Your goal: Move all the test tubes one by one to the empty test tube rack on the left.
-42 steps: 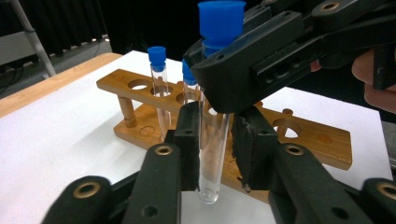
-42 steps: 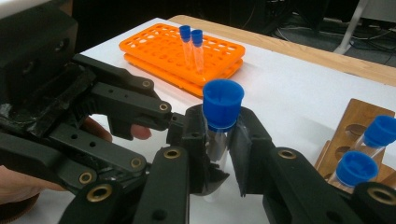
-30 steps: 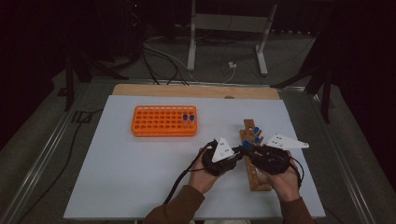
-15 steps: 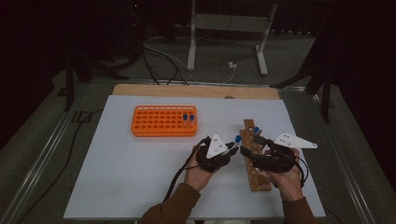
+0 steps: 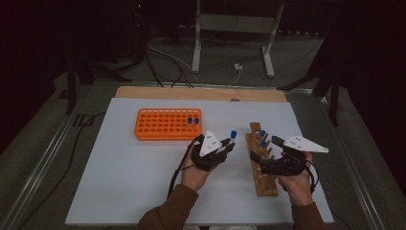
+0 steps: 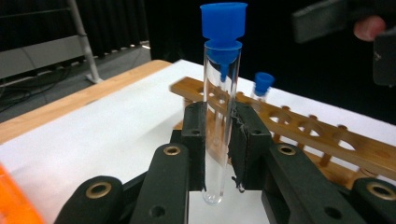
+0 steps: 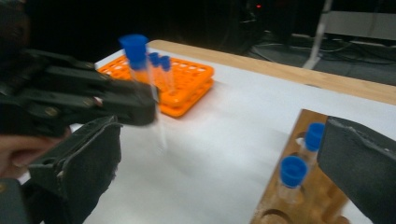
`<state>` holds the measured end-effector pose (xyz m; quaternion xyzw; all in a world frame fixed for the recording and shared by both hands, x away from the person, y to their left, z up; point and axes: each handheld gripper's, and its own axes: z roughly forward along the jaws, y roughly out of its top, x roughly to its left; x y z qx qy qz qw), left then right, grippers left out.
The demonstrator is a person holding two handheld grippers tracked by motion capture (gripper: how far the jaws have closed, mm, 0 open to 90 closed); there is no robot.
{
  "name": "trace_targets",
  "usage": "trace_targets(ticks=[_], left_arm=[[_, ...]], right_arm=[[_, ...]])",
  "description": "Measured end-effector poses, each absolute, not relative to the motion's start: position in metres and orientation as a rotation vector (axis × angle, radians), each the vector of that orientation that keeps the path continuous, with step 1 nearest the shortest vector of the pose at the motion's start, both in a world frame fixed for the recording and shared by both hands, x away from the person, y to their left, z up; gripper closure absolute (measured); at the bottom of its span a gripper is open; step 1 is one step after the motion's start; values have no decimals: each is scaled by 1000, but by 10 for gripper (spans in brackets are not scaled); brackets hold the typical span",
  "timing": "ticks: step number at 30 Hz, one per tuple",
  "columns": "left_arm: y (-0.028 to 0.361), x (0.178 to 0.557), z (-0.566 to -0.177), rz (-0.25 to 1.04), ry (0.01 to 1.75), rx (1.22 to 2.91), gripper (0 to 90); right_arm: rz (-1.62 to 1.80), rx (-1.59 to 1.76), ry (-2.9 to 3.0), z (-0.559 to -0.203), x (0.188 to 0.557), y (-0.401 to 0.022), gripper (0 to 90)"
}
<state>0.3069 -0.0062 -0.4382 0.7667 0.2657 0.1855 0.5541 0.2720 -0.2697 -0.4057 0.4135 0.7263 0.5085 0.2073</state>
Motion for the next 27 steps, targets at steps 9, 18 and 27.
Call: trace_targets(ticks=[9,18,27], left_arm=[[16,316,-432,516,678,1801,782],[34,327,-426,570,724,1787,782],[50,338,-426,617,786,1766,781]], right_arm=[[1421,1151,2005,-406,272,-273,0],[1423,1155,2004,-406,272,-276,0],[1423,1155,2004,-405,272,-276,0]])
